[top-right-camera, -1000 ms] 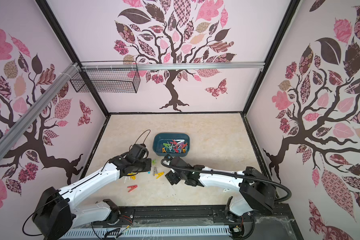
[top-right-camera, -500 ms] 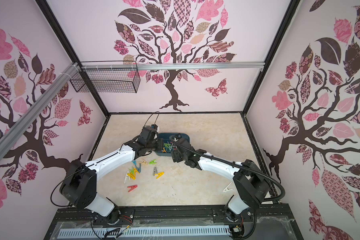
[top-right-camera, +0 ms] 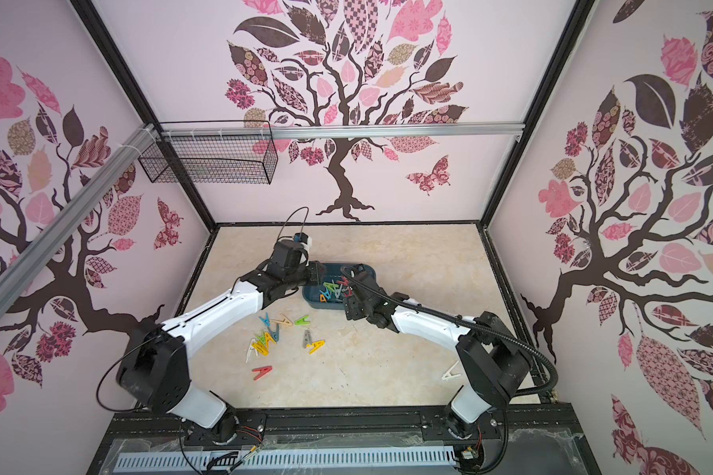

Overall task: Put the clothespins into the storage box
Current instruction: Place the clothespin in the storage box, then pick up the clothespin from the center of the board.

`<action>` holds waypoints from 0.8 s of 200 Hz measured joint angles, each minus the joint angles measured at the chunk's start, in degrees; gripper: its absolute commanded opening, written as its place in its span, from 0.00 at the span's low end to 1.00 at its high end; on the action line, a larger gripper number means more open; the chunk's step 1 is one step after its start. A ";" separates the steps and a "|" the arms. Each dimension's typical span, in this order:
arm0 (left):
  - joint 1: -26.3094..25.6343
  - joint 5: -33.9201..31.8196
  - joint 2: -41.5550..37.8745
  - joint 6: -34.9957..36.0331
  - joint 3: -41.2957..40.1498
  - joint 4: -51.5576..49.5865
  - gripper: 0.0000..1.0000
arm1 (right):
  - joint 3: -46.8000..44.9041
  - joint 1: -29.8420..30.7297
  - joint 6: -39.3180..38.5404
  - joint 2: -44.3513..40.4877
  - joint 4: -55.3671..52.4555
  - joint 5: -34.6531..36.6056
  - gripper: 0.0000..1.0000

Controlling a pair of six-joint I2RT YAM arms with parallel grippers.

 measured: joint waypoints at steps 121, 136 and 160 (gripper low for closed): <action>-6.34 -0.92 -31.50 -7.85 -31.52 -13.51 0.34 | -12.22 15.89 2.38 -12.55 0.63 -9.01 0.78; -6.86 -1.20 -30.05 -8.66 -33.11 -12.85 0.33 | -12.28 17.00 2.32 -12.41 0.79 -9.70 0.77; -6.88 -1.16 -26.43 -9.49 -33.94 -10.78 0.31 | -12.28 17.09 2.47 -11.89 1.53 -10.23 0.77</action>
